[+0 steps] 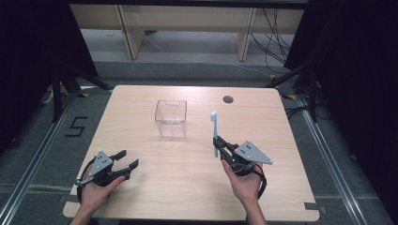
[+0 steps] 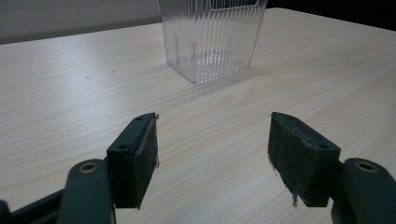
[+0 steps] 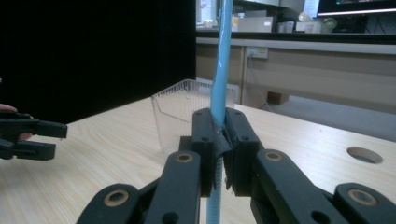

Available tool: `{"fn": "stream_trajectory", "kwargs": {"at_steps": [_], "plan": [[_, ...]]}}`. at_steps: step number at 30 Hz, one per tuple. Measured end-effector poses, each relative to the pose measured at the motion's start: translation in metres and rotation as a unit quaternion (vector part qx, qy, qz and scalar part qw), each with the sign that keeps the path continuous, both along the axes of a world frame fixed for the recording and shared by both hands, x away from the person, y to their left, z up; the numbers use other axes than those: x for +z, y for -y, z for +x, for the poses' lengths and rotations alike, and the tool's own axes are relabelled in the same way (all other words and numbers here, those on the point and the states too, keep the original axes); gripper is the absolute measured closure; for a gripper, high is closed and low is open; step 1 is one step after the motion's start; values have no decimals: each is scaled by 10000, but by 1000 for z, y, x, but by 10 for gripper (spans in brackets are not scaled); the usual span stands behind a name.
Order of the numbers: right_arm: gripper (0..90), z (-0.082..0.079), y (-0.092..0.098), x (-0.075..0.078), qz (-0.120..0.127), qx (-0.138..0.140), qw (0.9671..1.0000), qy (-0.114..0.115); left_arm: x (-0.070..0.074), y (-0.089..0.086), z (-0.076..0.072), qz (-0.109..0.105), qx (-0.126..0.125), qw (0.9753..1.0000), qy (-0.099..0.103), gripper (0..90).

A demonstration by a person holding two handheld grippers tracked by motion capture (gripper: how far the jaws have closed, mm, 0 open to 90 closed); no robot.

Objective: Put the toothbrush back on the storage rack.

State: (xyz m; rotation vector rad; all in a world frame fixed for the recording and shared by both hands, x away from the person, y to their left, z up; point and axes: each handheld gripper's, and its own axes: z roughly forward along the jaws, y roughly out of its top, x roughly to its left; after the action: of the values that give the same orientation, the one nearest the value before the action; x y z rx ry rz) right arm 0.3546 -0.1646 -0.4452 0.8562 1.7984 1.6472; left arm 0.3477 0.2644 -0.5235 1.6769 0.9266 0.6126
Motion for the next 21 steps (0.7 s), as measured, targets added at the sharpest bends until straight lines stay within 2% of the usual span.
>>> {"fn": "stream_trajectory", "kwargs": {"at_steps": [2,3,4,6,8,11,14,17,20,21], "plan": [[839,0,-1,1,34,-13,10000,31,2,-1,0,-113,14,9999,-20,324],[839,0,-2,2,96,28,9999,-77,3,0,1,-176,1,9998,28,324],[839,0,-3,2,183,115,9997,-87,4,0,0,-159,16,9999,20,324],[839,4,-3,3,119,146,9997,126,5,0,1,-229,-5,9997,74,324],[839,5,-4,3,159,159,9996,161,7,0,1,-295,-18,9995,107,324],[839,5,-7,4,253,235,9994,36,9,1,1,-354,-39,9992,153,323],[839,6,-7,6,241,261,9993,75,11,0,0,-300,-2,9995,112,324],[839,5,-8,6,253,263,9993,72,9,1,1,-339,-22,9993,139,324],[839,4,-8,7,265,281,9993,-23,10,1,1,-307,-22,9995,107,324],[839,6,-7,7,161,193,9995,214,10,1,1,-315,-31,9994,117,324]]}}
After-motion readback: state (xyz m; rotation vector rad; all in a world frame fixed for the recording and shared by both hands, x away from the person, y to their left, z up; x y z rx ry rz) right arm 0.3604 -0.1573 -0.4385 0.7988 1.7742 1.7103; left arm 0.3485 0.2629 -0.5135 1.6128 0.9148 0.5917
